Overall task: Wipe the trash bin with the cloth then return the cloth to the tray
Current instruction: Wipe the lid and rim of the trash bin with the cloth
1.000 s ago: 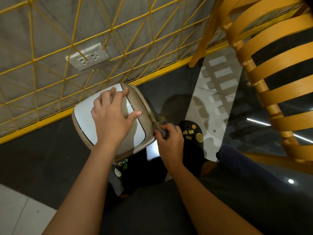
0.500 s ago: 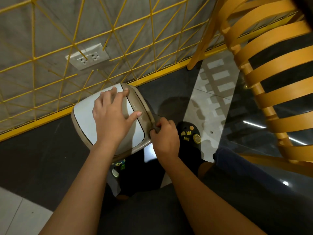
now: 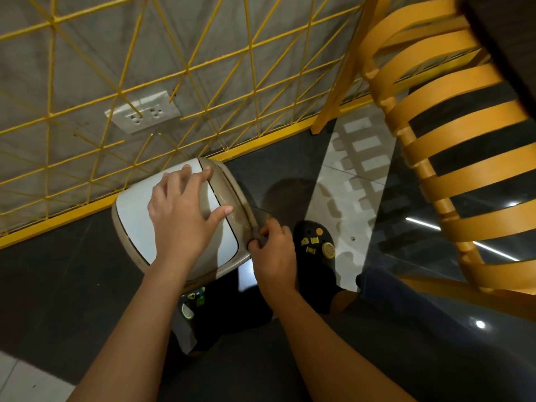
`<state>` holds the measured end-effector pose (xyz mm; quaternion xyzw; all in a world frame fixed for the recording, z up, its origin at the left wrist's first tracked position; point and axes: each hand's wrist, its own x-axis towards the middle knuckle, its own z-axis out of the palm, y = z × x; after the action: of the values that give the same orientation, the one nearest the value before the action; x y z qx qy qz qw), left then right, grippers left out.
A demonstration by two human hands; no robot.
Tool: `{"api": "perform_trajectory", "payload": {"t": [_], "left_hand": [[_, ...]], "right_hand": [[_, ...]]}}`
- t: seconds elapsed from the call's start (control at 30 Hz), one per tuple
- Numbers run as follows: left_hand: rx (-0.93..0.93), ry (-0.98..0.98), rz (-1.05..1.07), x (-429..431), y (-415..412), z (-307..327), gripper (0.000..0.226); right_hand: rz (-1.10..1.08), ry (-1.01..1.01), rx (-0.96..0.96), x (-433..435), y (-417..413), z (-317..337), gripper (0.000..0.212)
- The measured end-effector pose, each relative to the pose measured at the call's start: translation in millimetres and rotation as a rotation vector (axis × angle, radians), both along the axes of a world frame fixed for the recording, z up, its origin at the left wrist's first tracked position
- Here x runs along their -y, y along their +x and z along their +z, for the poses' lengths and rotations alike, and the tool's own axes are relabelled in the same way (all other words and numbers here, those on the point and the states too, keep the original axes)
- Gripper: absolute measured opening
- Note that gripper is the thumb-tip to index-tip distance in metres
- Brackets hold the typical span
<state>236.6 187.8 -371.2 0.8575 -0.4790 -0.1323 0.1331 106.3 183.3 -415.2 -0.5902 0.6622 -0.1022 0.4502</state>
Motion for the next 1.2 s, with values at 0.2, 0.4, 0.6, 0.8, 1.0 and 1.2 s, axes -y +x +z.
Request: {"api": "perform_trajectory", "payload": {"t": [0.2,0.4,0.6,0.8,1.0,1.2], "left_hand": [[0.015,-0.008,-0.003,-0.7,0.3,-1.4,0.065],[0.004,0.006,0.0,1.1,-0.1,0.1,0.066],[-0.018,0.007,-0.001,0.3,0.6,-0.6,0.066],[-0.023,0.008,0.0,0.2,0.5,0.6,0.066],[-0.023,0.018,-0.005,0.4,0.1,2.1,0.066],[-0.022,0.023,-0.008,1.5,0.1,2.4,0.066]], "right_hand": [[-0.365,0.245,0.29,-35.9,10.4,-0.5,0.019],[-0.353,0.211,0.271,-29.3,11.1,0.3,0.024],[-0.291,0.138,0.2,-27.2,8.7,0.9,0.025],[-0.226,0.109,0.177,-19.4,4.4,-1.4,0.018],[-0.194,0.116,0.181,-10.1,-0.7,-3.6,0.019],[-0.051,0.129,0.125,6.6,-4.9,-4.2,0.029]]}}
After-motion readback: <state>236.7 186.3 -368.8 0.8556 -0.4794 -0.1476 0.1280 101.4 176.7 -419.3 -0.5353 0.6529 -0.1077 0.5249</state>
